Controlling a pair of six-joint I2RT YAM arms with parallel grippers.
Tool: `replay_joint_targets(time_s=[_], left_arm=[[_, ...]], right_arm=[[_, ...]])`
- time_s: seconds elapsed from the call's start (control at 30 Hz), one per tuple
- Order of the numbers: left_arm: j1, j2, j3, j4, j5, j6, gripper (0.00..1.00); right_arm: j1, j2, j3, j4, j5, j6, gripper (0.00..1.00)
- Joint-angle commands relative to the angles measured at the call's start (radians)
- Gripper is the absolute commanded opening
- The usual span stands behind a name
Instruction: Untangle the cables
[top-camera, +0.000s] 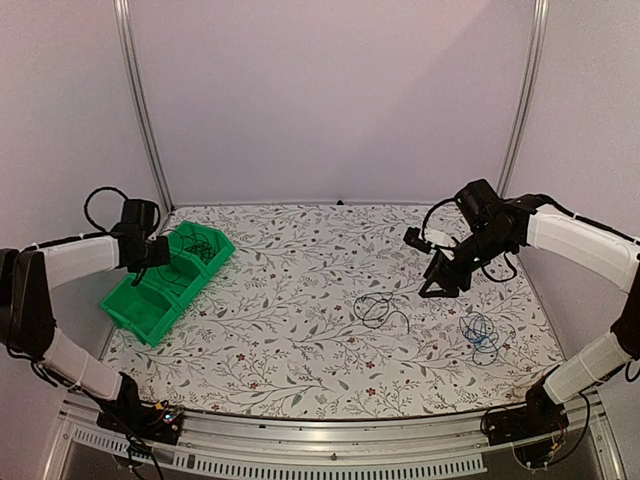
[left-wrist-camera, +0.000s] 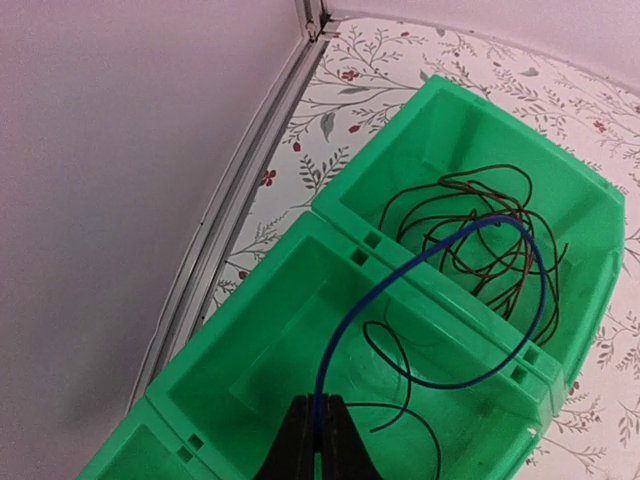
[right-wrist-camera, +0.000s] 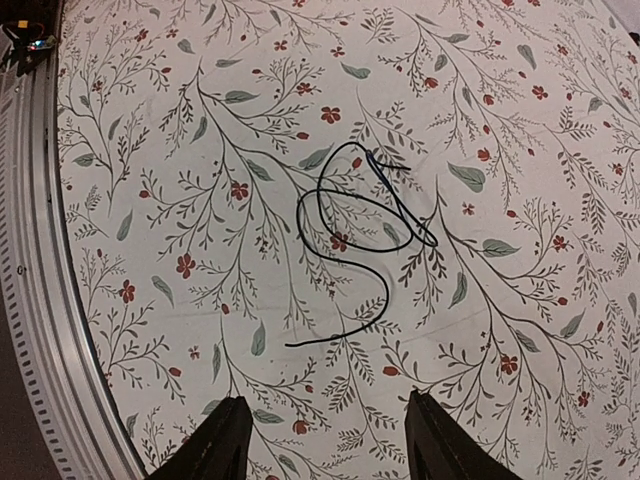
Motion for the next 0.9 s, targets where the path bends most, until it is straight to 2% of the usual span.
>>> replay_joint_targets(time_s=[0.0, 0.17, 0.37, 0.53, 0.87], left_arm=[[0.012, 0.043, 0.010, 0.024, 0.045, -0.022, 0.00], [0.019, 0.072, 0.024, -0.056, 0.041, -0.069, 0.00], [0.032, 0.001, 0.022, -0.183, 0.064, -0.177, 0.00], [0.041, -0.001, 0.029, -0.266, 0.089, -0.196, 0.00], [0.107, 0.318, 0.278, -0.471, 0.199, -0.204, 0.00]], right_arm=[[-0.002, -0.009, -0.015, 0.009, 0.008, -0.008, 0.57], [-0.002, -0.014, -0.028, 0.014, 0.008, -0.010, 0.57], [-0.003, -0.026, -0.046, 0.022, 0.009, -0.008, 0.57], [-0.005, -0.027, -0.055, 0.030, 0.001, -0.009, 0.57], [-0.005, -0.021, -0.052, 0.036, -0.006, -0.007, 0.57]])
